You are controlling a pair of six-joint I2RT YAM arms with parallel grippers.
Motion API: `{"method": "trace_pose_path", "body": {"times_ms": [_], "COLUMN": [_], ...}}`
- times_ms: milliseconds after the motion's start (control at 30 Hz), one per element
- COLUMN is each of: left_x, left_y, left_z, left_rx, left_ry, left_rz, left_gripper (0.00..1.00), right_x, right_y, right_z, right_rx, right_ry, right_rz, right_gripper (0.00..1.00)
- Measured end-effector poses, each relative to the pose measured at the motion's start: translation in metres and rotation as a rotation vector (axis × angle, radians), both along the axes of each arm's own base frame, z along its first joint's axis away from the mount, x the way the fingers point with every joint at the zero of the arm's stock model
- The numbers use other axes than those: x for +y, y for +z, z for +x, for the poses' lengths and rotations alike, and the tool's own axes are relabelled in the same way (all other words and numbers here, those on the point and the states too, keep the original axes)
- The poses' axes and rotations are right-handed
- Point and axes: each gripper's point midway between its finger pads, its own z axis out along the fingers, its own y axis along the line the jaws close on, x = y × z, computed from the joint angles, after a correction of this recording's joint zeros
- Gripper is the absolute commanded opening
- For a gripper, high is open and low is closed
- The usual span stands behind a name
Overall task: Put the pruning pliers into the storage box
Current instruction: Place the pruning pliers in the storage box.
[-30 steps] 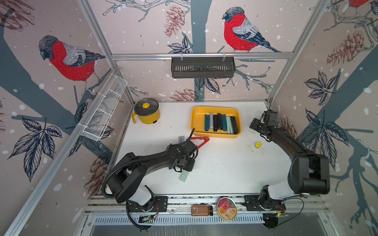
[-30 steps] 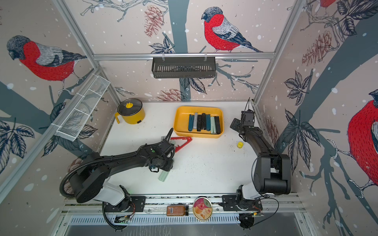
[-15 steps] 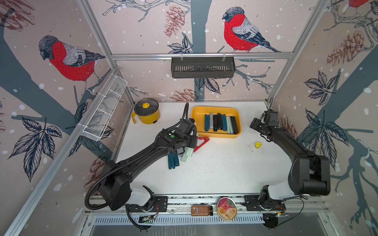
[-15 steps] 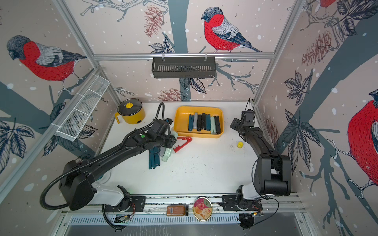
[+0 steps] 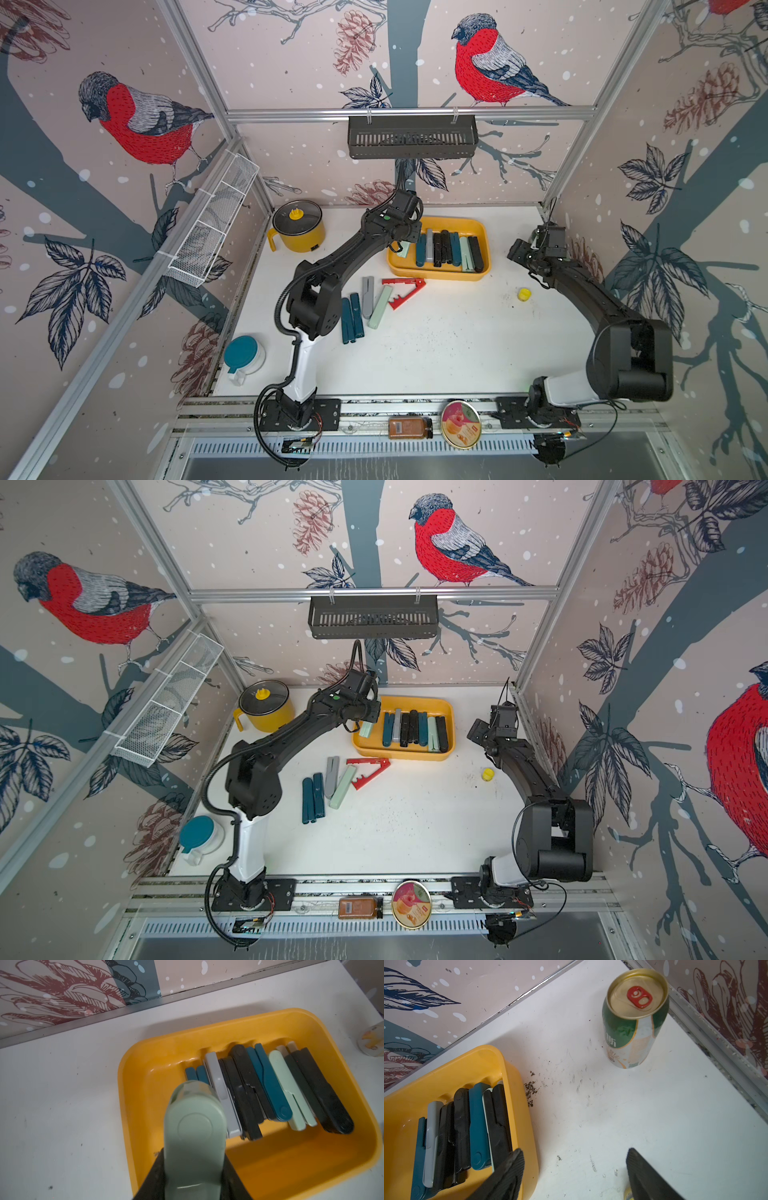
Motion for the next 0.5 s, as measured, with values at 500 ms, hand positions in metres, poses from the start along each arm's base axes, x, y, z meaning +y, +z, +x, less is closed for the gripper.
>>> {"method": "trace_pose_path", "body": {"times_ms": [500], "left_x": [0.014], "left_y": [-0.117], "left_z": [0.025], "left_rx": [0.173], "left_ry": [0.053], "left_rz": [0.136], "left_gripper": [0.32], "right_x": [-0.003], "right_y": [0.002], "right_z": [0.002], "right_rx": [-0.002], "right_ry": [-0.011], "right_rz": [-0.010], "right_gripper": [0.78]}}
